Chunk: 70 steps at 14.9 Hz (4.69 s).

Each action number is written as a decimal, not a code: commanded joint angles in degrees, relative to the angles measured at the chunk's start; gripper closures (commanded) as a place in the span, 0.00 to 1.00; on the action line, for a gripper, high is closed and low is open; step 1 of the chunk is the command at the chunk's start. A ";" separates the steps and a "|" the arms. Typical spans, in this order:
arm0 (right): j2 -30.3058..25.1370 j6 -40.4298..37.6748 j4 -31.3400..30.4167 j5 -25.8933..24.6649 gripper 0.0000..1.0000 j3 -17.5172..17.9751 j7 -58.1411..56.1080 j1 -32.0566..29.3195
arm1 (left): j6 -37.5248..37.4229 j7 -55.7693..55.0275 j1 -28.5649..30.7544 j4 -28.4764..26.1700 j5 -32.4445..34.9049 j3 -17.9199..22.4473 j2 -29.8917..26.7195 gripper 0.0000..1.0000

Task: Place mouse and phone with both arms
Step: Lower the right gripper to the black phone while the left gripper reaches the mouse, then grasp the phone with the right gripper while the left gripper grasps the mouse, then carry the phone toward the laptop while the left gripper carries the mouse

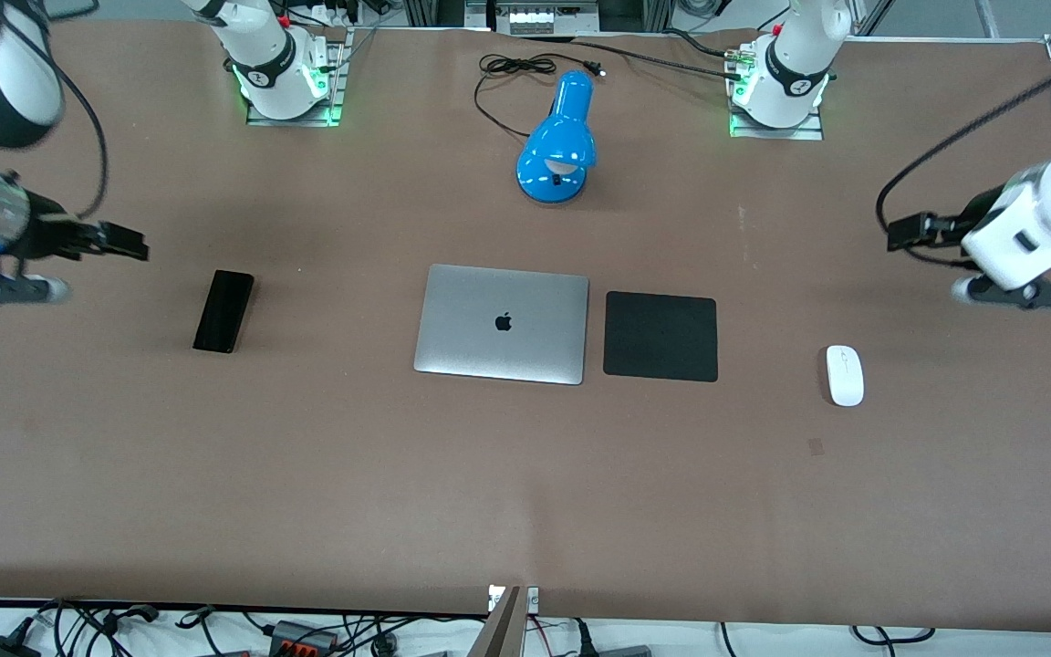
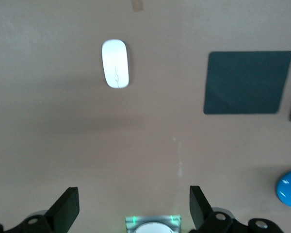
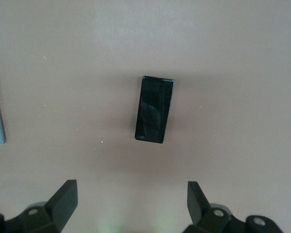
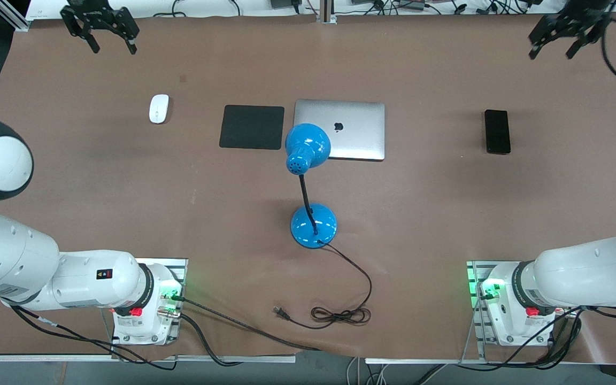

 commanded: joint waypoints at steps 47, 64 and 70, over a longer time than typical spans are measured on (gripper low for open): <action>17.24 45.01 -24.61 -2.96 0.80 0.08 7.85 -0.84 | 35.72 -8.83 4.25 -9.10 2.72 -12.12 15.21 0.51; 18.02 34.98 -14.06 -2.87 0.85 11.94 19.00 7.07 | 62.16 -30.29 -10.17 -26.59 5.97 -12.66 21.27 0.56; 21.09 38.24 -13.19 -2.78 0.85 12.21 26.81 10.32 | 61.99 -30.73 -9.82 -26.41 5.97 -12.75 21.45 0.00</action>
